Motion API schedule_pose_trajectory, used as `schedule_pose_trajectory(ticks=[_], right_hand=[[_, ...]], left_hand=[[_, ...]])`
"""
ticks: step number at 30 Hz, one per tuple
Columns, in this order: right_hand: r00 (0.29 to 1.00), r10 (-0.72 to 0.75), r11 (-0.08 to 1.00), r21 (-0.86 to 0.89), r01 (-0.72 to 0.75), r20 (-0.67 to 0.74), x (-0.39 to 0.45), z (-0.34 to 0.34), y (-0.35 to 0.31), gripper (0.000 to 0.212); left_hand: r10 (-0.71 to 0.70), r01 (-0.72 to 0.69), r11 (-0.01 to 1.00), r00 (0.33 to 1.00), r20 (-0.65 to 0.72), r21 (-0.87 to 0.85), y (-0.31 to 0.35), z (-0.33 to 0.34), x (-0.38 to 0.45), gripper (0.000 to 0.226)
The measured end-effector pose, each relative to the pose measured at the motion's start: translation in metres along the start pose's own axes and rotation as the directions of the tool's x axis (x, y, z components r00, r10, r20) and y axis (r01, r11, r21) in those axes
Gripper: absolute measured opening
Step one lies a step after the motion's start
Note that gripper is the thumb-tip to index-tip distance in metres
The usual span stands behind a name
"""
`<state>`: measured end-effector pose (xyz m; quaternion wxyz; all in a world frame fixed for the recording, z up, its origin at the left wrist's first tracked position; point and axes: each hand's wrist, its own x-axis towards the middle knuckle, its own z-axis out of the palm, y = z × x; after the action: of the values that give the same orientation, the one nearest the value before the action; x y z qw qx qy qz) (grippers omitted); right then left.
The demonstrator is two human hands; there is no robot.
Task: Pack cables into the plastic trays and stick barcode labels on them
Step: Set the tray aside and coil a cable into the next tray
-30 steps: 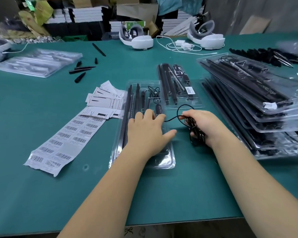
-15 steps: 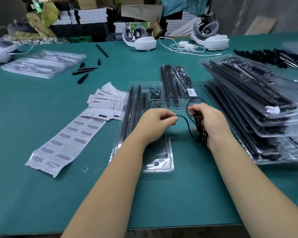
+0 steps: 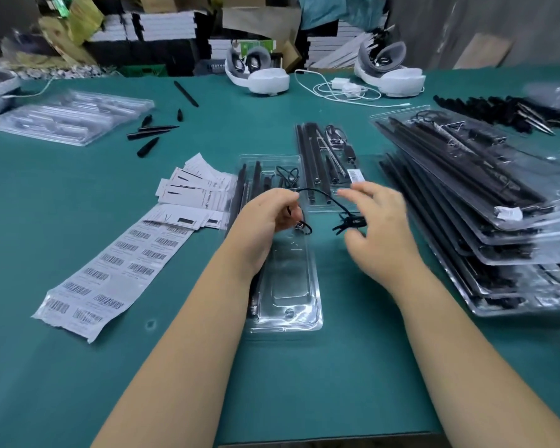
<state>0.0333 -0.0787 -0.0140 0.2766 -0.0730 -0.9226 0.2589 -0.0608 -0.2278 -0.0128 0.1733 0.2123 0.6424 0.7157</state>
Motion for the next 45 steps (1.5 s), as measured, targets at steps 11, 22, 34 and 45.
schedule_pose_trajectory(ticks=[11,22,34,45], right_hand=[[0.99,0.083,0.681,0.719,-0.137,0.111,-0.004,-0.003,-0.001,0.01],[0.961,0.217,0.745,0.607,-0.275,0.169,0.004,0.009,0.008,0.02],[0.978,0.203,0.753,0.63,-0.188,0.05,-0.004,0.01,-0.002,0.029],[0.963,0.172,0.556,0.787,-0.267,0.205,-0.005,0.016,-0.006,0.034]], left_hand=[[-0.053,0.035,0.983,0.994,-0.094,-0.182,0.004,0.002,-0.002,0.025],[-0.061,0.062,0.998,0.99,-0.126,0.007,0.006,0.006,-0.006,0.028],[0.155,-0.17,0.952,0.985,0.078,0.256,0.01,0.019,-0.022,0.023],[0.24,-0.26,0.937,0.964,0.112,0.232,0.007,0.03,-0.027,0.016]])
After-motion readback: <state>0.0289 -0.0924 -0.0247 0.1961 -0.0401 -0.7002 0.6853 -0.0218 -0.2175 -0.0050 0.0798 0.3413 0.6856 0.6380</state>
